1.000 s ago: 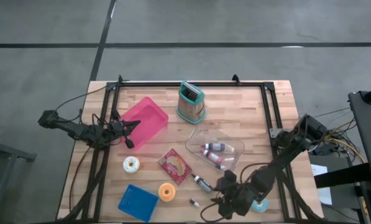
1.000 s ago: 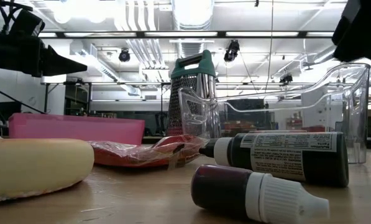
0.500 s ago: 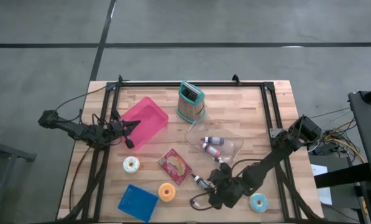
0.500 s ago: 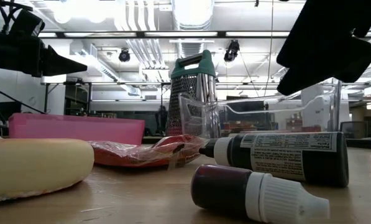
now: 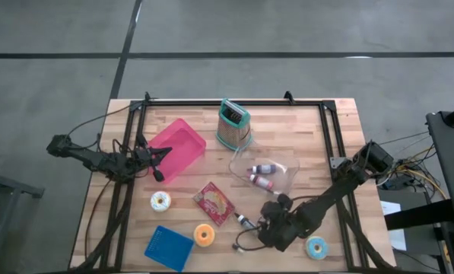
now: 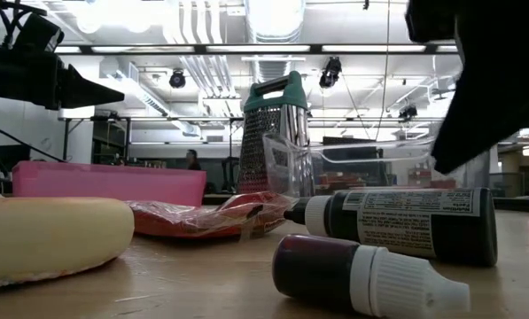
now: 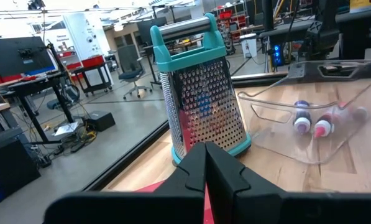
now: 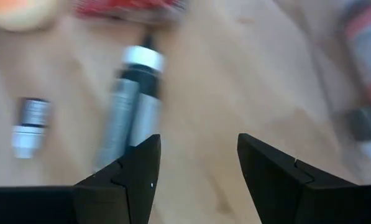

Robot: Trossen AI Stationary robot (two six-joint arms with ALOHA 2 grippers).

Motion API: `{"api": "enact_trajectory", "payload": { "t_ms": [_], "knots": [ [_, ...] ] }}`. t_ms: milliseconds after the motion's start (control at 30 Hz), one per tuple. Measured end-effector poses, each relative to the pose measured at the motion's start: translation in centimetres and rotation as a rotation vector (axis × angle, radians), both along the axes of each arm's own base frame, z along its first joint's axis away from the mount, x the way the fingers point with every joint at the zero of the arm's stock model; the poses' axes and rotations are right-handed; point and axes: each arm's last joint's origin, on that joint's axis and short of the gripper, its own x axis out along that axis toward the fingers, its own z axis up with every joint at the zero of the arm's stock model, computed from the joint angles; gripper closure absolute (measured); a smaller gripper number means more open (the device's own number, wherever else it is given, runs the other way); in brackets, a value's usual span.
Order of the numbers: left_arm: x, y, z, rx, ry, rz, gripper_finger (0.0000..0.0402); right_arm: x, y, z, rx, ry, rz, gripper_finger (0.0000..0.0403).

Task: Pick & Place Food Item
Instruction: Put the large black food coloring bottle into the transparent bin

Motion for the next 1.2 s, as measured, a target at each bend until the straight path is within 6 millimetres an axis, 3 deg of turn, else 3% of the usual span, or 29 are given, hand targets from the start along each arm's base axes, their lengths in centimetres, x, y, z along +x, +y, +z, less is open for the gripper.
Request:
{"api": "enact_trajectory", "payload": {
  "t_ms": [300, 467, 700, 933, 1200],
  "knots": [
    [0.0, 0.0, 0.0, 0.0, 0.0, 0.0, 0.0396, -0.5, -0.6, 0.2, -0.07, 0.022, -0.075, 0.0193],
    [0.0, 0.0, 0.0, 0.0, 0.0, 0.0, 0.0396, 0.1, 0.5, 2.5, -0.054, -0.034, -0.059, 0.0193],
    [0.0, 0.0, 0.0, 0.0, 0.0, 0.0, 0.0396, 0.4, 3.7, 5.9, -0.007, -0.138, 0.029, 0.0193],
    [0.0, 0.0, 0.0, 0.0, -0.001, 0.0, 0.0396, 1.2, 5.8, 5.4, -0.03, -0.149, 0.118, 0.0193],
    [0.0, 0.0, 0.0, 0.0, 0.0, 0.0, 0.0396, 2.3, 5.0, 4.1, -0.054, -0.117, 0.089, 0.0193]
  ]
}}
